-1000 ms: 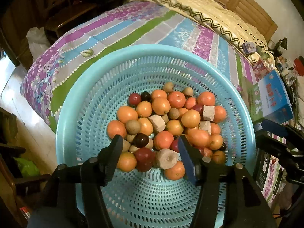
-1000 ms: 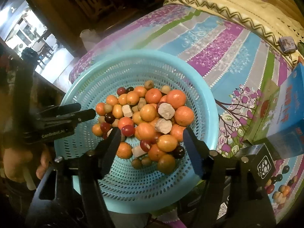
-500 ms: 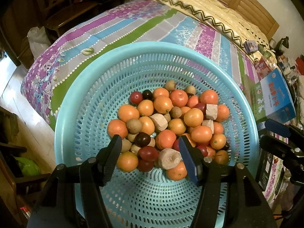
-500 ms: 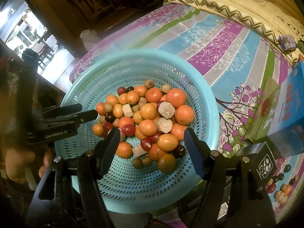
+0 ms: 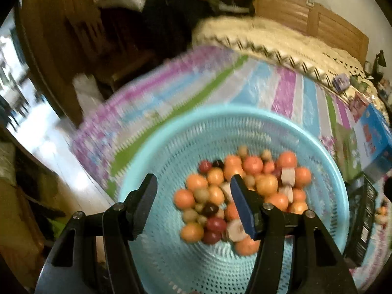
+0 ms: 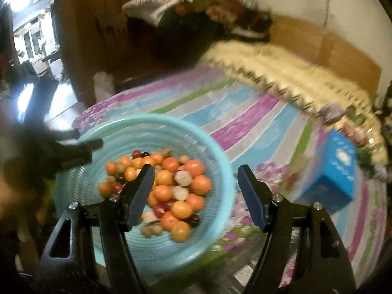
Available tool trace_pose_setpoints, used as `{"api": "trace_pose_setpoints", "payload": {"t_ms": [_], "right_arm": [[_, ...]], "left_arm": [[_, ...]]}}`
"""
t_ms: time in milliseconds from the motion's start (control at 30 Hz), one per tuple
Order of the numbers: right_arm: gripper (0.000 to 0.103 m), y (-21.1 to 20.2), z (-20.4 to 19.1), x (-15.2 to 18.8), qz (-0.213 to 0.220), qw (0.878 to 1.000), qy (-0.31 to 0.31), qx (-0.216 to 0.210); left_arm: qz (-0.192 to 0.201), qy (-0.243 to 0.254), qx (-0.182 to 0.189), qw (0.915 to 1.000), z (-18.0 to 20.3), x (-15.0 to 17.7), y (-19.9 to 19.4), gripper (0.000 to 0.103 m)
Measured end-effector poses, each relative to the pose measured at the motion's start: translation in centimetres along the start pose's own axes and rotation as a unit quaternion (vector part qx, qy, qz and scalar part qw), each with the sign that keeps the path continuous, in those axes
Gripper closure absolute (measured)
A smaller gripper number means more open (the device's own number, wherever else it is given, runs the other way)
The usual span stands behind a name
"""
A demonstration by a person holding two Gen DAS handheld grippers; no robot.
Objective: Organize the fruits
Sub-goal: 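Move both tools back toward the remaining fruits on the bed cover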
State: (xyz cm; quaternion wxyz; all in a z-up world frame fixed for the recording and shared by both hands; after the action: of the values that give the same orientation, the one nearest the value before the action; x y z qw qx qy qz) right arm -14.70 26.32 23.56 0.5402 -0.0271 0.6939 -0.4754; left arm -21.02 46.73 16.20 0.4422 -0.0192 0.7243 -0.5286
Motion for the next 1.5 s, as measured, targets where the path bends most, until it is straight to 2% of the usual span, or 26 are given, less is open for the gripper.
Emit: {"api": "trace_pose_setpoints", "payload": {"t_ms": [167, 300, 633, 833, 1000, 1033, 1133, 1167, 1233, 1300, 1400, 1500], "right_arm": [[0.03, -3.6, 1.7, 2.1, 0.049, 0.997, 0.002, 0.055], [0.021, -6.2, 3.4, 3.3, 0.075, 0.993, 0.011, 0.088], [0.02, -9.2, 8.0, 6.4, 0.076, 0.989, 0.054, 0.117], [0.019, -11.1, 12.5, 9.8, 0.071, 0.982, 0.1, 0.144], [0.018, -12.5, 18.1, 15.3, 0.03, 0.97, 0.16, 0.182], [0.018, -12.8, 19.0, 16.4, 0.022, 0.967, 0.167, 0.193], [0.008, -13.2, 22.0, 20.3, -0.018, 0.955, 0.182, 0.232], [0.008, -13.0, 23.1, 22.0, -0.034, 0.951, 0.192, 0.239], [0.008, -12.4, 24.6, 24.8, -0.058, 0.945, 0.204, 0.25], [0.009, -11.1, 25.9, 27.8, -0.086, 0.942, 0.22, 0.238], [0.009, -9.5, 27.3, 31.3, -0.106, 0.938, 0.24, 0.228], [0.009, -8.8, 28.0, 33.8, -0.105, 0.934, 0.26, 0.221]], "left_arm": [[0.041, 0.011, 0.003, 0.9991, 2.0, -0.5, -2.8, 0.039], [0.053, 0.025, 0.01, 0.9982, 3.8, -0.5, -4.3, 0.039], [0.082, 0.064, 0.026, 0.9943, 10.2, 0.1, -8.5, 0.039], [0.086, 0.104, 0.059, 0.9891, 16.4, 1.0, -10.1, 0.039], [0.097, 0.149, 0.124, 0.9763, 24.3, 2.6, -12.4, 0.037], [0.094, 0.158, 0.139, 0.9731, 25.8, 2.9, -12.7, 0.029], [0.096, 0.194, 0.194, 0.9569, 31.3, 5.2, -13.5, 0.022], [0.09, 0.209, 0.205, 0.9519, 32.9, 6.1, -13.4, 0.017], [0.074, 0.241, 0.237, 0.9382, 36.4, 8.9, -13.1, 0.017], [0.028, 0.262, 0.282, 0.9227, 39.7, 12.4, -11.4, 0.016], [-0.047, 0.285, 0.277, 0.9165, 43.6, 17.9, -6.9, 0.016], [-0.075, 0.272, 0.256, 0.9244, 45.1, 21.3, -3.1, 0.016]]}}
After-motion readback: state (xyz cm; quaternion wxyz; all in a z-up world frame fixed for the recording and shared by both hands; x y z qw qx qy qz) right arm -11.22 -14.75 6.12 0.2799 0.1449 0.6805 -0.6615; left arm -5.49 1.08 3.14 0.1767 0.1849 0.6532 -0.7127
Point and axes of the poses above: each gripper's, at about its wrist camera, not at the fingertips, and y roughly the way its jaws point, z to its right, x to its underside, the point moved 2 cm from there along y, roughly the way its jaws point, and after that the axes turned 1 degree about -y, right-handed, at the moved point
